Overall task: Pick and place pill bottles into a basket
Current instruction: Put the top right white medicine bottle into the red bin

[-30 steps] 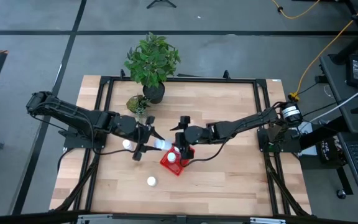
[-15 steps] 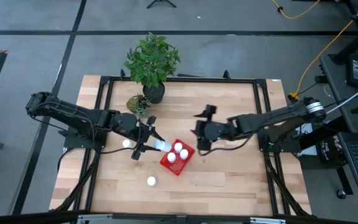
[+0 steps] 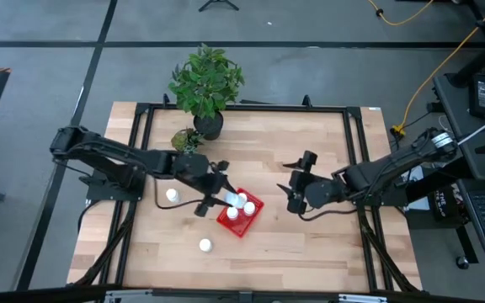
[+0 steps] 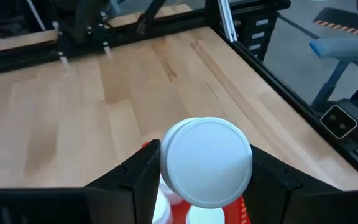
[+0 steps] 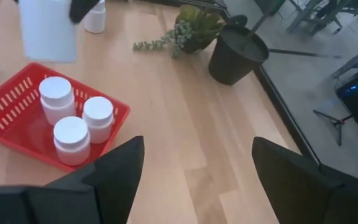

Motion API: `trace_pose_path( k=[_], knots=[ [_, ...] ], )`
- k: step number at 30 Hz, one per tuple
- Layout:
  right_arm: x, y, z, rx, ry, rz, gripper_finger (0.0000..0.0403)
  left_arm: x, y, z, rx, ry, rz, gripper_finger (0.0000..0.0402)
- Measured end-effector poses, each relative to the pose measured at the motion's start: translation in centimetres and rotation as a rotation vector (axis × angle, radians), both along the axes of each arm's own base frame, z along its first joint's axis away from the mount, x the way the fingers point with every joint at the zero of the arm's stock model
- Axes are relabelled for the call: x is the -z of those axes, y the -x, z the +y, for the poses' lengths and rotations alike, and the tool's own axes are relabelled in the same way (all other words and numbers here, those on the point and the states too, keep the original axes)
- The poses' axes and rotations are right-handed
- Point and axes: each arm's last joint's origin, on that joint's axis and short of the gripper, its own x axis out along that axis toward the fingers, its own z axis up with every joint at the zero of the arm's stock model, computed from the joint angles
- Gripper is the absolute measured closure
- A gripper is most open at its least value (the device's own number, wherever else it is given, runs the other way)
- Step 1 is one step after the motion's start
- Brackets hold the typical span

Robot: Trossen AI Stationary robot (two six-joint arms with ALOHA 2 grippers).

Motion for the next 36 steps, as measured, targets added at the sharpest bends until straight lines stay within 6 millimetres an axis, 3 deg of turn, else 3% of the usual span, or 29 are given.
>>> trace_pose_path(
  k=[7,15,23,36],
  knots=[
    [0.8,0.2,0.3,0.013,0.002,-0.001,0.0104,0.4,-3.0,-0.7,0.041,-0.009,0.064,0.0226],
    [1.9,0.4,0.7,-0.001,0.005,-0.003,0.0104,2.0,-4.7,-1.7,0.098,0.004,0.157,0.0226],
    [1.8,0.5,1.0,-0.01,-0.004,-0.019,0.0104,3.4,-5.0,-2.0,0.1,-0.002,0.226,0.0226],
    [1.7,0.4,1.0,-0.012,-0.003,-0.024,0.0104,4.1,-4.9,-2.0,0.098,-0.006,0.272,0.0226]
  ],
)
